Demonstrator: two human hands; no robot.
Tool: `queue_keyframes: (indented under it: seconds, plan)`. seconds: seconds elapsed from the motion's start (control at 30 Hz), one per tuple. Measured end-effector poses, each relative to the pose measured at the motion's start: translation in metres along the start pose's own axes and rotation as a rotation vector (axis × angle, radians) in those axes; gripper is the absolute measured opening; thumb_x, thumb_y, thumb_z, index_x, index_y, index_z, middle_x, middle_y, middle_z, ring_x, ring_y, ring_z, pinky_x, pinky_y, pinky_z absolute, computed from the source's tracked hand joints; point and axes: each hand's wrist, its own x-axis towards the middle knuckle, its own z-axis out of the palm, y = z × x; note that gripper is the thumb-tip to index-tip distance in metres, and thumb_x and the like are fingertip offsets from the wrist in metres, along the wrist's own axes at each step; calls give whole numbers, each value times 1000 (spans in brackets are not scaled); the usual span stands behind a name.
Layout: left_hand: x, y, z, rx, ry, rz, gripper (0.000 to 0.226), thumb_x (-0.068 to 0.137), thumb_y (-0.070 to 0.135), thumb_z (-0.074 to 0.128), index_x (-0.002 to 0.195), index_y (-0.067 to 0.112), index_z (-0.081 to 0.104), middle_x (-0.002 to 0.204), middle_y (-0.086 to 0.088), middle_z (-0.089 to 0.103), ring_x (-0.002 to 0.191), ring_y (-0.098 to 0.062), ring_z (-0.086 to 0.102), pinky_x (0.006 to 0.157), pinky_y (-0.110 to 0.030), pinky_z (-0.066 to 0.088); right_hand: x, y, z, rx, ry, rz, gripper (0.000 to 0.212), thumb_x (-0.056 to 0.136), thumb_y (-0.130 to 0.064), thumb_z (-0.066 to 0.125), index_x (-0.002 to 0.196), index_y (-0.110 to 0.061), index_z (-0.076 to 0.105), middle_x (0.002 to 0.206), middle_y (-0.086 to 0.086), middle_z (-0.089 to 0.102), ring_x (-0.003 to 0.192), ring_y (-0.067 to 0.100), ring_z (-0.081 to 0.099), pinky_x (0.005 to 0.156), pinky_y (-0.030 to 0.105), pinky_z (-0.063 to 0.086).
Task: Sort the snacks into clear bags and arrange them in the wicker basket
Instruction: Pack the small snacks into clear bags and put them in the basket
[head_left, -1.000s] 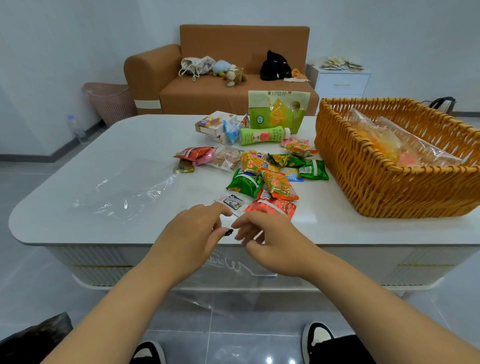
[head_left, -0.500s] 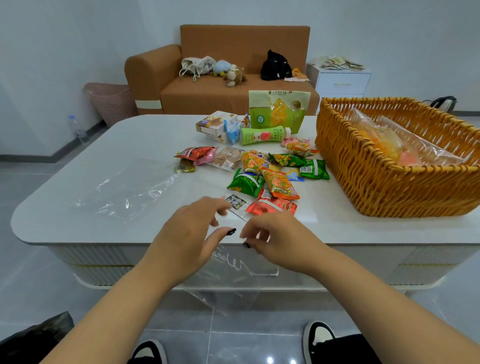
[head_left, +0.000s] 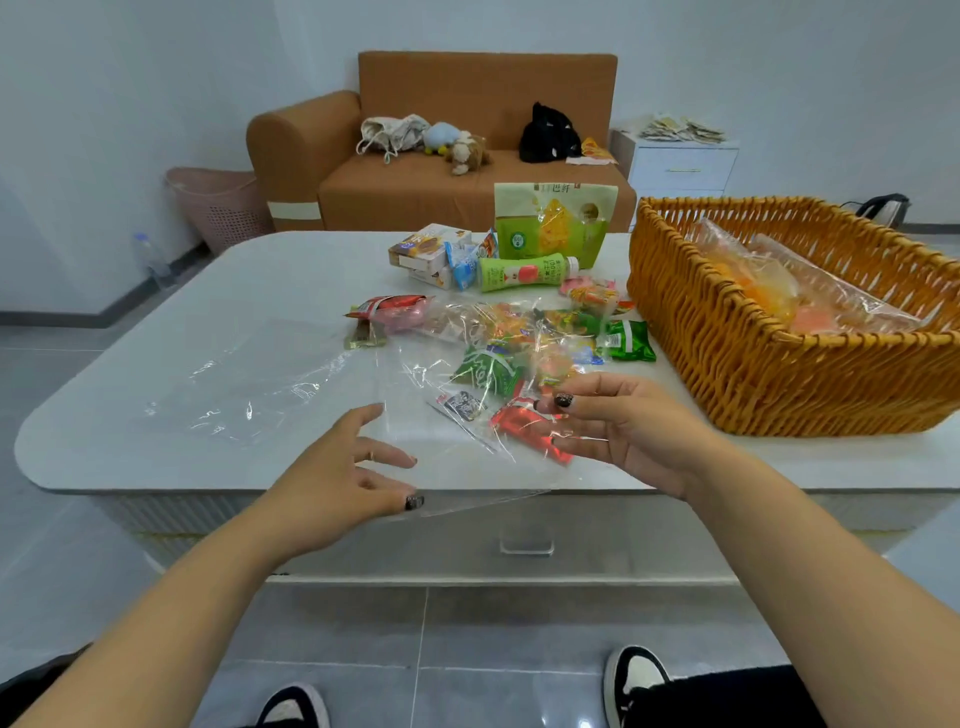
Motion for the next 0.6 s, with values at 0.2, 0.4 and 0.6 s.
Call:
queue_keyframes:
  seconds: [0.2, 0.4, 0.6]
  plan:
    - [5, 2, -2, -12, 56, 126, 76, 76, -1, 78, 135, 33, 44, 93, 7, 75, 77, -12, 74, 76, -28, 56, -5, -15, -10, 228, -187, 146, 39, 81, -16, 42, 91, 2, 74, 95, 24, 72, 84, 35, 72, 73, 43, 59]
    - [5, -6, 0, 343, 40, 206, 68, 82, 27, 77, 137, 41, 40, 97, 19, 67, 87, 1, 66, 82, -24, 53, -8, -3, -7, -60, -424, 198, 34, 83, -2, 58, 114, -10, 70, 97, 23, 70, 87, 32, 71, 77, 39, 60]
    - [6, -2, 6, 693, 122, 362, 65, 84, 49, 68, 140, 46, 37, 102, 23, 53, 86, -1, 51, 79, -23, 47, -9, 3, 6, -157, -618, 170, 43, 92, -1, 56, 132, -17, 58, 135, 14, 57, 126, 36, 53, 107, 53, 38]
